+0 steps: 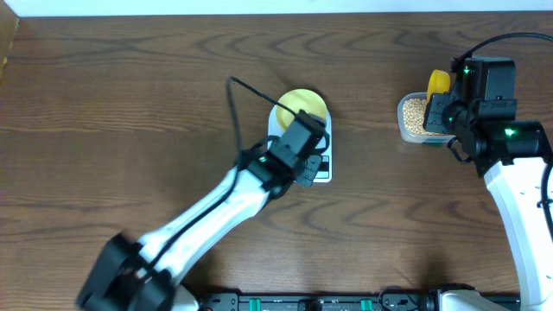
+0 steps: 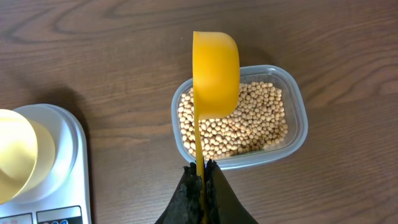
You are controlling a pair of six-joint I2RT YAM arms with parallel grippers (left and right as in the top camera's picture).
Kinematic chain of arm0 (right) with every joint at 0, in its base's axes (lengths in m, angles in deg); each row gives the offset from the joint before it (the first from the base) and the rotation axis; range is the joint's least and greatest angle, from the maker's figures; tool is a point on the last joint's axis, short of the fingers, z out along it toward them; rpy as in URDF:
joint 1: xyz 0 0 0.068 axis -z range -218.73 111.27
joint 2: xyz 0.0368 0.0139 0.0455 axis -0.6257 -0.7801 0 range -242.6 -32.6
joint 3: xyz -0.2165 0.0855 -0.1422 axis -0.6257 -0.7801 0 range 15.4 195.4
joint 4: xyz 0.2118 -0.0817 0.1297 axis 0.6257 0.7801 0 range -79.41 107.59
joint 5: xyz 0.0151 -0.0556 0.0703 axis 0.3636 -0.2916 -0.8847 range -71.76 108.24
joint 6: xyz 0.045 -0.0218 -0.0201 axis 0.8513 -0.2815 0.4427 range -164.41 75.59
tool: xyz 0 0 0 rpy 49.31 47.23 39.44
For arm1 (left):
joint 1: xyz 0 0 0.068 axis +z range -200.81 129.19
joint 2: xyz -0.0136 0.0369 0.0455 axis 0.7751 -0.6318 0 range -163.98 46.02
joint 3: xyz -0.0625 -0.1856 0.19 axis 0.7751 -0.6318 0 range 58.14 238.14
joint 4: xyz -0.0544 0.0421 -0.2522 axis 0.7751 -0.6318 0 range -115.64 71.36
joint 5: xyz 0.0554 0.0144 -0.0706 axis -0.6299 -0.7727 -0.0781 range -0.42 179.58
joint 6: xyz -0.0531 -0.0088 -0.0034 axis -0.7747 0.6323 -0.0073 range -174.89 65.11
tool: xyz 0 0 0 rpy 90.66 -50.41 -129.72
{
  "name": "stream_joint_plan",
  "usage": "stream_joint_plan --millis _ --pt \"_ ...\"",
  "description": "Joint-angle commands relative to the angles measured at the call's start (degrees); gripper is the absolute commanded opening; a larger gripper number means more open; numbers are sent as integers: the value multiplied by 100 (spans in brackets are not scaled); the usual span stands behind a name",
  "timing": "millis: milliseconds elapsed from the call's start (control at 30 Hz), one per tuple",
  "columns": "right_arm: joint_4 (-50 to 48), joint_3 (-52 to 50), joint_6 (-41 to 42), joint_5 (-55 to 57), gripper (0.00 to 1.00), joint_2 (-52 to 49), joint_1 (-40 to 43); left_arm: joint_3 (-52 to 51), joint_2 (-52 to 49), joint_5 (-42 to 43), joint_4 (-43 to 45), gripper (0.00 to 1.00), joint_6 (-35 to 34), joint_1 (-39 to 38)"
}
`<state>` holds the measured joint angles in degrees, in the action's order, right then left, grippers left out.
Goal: Scoop item into bowl and weigh 50g on scale
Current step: 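Press the scale's tare button with the left gripper, then retract the left gripper beside the scale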
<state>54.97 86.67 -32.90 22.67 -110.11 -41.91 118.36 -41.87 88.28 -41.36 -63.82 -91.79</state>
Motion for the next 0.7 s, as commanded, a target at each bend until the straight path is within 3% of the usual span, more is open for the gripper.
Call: stream_joint_plan --millis 0,67,100,133,200,233,267,467,667 --pt "0 136 2 -76 1 26 26 11 914 673 -42 17 11 17" --pt "0 136 2 -223 1 26 26 11 1486 586 -208 43 15 35" --pt "2 136 2 -313 1 26 26 11 1663 452 -297 51 13 68" --pt "24 136 0 -391 1 26 26 11 2116 83 -623 67 7 251" --pt "157 136 0 -398 1 26 26 11 2658 -7 -1145 75 4 769" --pt "216 136 0 -396 1 26 26 11 2824 -11 -1340 91 11 1003" --pt "262 136 0 -396 1 26 26 11 3040 -162 -1639 97 11 1401" --pt "192 136 -240 -393 1 26 101 9 3185 -841 -2411 97 11 2586" --pt "197 136 -389 -396 1 26 101 9 3008 -841 -2468 97 11 2682"
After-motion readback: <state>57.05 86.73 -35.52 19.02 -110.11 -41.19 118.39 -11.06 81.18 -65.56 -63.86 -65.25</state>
